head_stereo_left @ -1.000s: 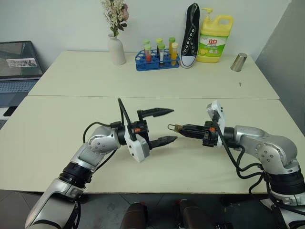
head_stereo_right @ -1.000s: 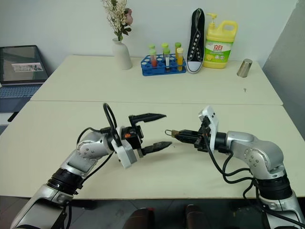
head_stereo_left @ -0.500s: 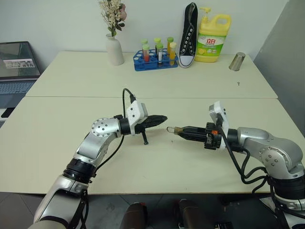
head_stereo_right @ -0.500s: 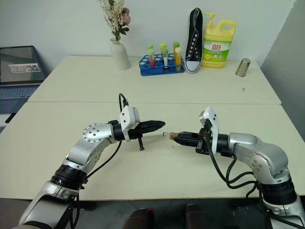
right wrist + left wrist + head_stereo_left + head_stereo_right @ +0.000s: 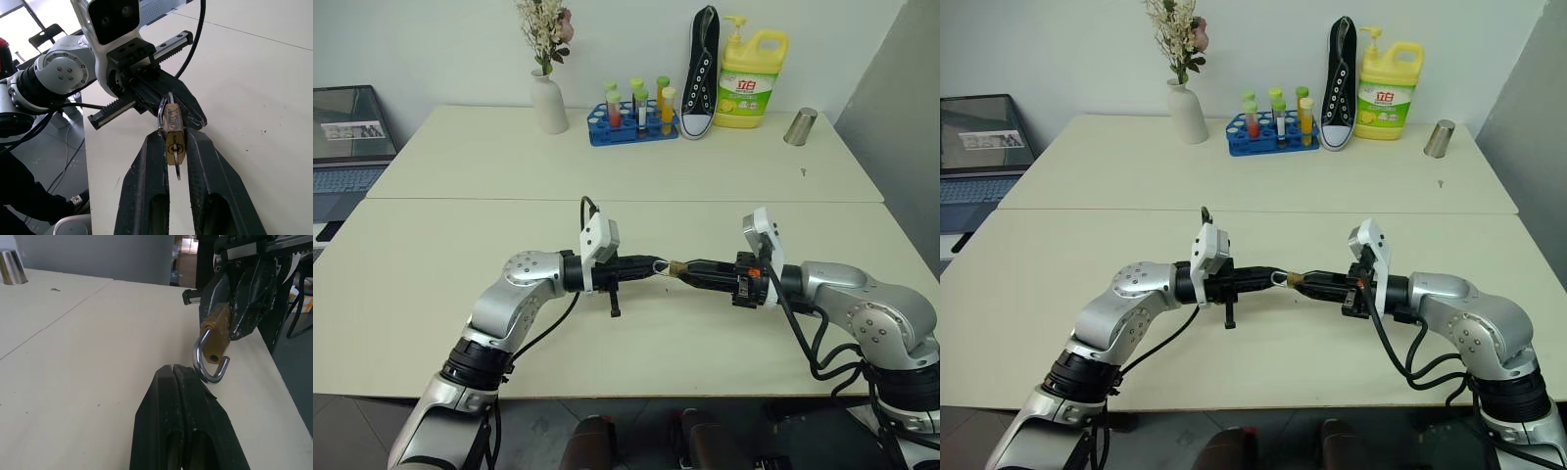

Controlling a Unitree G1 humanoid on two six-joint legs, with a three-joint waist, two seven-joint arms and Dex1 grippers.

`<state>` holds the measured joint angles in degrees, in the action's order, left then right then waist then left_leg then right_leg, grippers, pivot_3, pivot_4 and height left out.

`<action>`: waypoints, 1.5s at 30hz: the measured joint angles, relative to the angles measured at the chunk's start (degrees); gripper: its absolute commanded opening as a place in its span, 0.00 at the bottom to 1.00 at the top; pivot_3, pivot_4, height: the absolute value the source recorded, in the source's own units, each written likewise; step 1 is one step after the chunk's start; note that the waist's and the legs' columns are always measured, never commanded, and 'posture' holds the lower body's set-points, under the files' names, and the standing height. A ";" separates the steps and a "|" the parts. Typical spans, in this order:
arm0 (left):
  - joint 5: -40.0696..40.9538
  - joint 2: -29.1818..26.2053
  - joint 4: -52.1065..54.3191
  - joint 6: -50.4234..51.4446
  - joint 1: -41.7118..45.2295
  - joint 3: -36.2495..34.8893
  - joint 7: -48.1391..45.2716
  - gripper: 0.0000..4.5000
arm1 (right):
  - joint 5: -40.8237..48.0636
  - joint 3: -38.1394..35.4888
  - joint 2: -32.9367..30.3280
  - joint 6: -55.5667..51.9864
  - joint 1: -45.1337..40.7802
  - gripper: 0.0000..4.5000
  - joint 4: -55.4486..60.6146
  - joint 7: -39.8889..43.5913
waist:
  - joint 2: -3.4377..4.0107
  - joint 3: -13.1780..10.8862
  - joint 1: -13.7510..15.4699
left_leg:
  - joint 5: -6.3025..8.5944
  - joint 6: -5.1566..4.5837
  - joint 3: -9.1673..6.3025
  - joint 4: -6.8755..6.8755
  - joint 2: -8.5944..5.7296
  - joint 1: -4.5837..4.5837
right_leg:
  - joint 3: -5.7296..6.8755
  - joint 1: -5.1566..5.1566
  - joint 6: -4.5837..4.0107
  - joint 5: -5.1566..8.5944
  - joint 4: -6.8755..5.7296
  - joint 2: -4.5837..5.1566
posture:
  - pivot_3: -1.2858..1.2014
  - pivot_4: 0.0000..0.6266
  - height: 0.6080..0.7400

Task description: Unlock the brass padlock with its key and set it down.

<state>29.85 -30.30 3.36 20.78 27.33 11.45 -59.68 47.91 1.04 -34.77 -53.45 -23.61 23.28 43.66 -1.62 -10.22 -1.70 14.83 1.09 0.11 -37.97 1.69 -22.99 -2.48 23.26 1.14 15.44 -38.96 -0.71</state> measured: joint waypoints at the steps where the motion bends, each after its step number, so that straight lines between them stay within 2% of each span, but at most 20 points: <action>1: 0.57 -0.21 0.85 0.83 -0.25 -0.34 -0.12 0.00 | -0.05 0.00 -0.01 0.17 0.00 0.03 -0.05 0.01 | 0.00 0.00 0.00 | 0.00 0.00 0.00 0.00 0.00 0.00 | 0.00 0.00 0.00 0.00 0.00 0.00 | 0.52 0.24 1.00; 12: 10.31 -0.79 7.71 14.71 -0.18 -4.95 0.33 0.00 | -1.30 0.06 -0.09 0.75 0.01 0.03 -1.04 0.15 | 0.00 0.00 -0.01 | 0.00 0.00 -0.01 0.00 0.00 0.00 | 0.00 0.00 0.01 0.01 0.00 0.00 | 0.52 0.24 1.00; 17: 11.36 -0.68 8.02 17.37 0.43 -5.67 0.96 0.00 | -1.59 0.11 -0.09 0.79 0.03 0.03 -1.04 0.29 | 0.00 0.00 0.00 | 0.00 0.00 -0.01 0.00 0.00 0.00 | -0.01 0.00 0.00 0.01 0.00 0.00 | 0.52 0.24 1.00; 45: 7.38 1.02 8.09 14.30 0.45 -6.13 2.53 0.00 | -1.70 0.14 -0.09 0.77 0.27 0.03 -1.04 1.33 | 0.00 0.00 0.01 | 0.00 0.00 0.00 0.01 -0.01 0.00 | -0.02 0.00 0.00 0.01 0.01 0.00 | 0.52 0.24 1.00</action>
<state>37.23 -29.28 11.45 35.08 27.78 5.32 -57.15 46.20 1.18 -34.86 -52.68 -23.33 22.23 44.99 -1.62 -10.22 -1.69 14.83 1.09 0.11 -37.96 1.69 -22.98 -2.50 23.26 1.14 15.45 -38.95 -0.70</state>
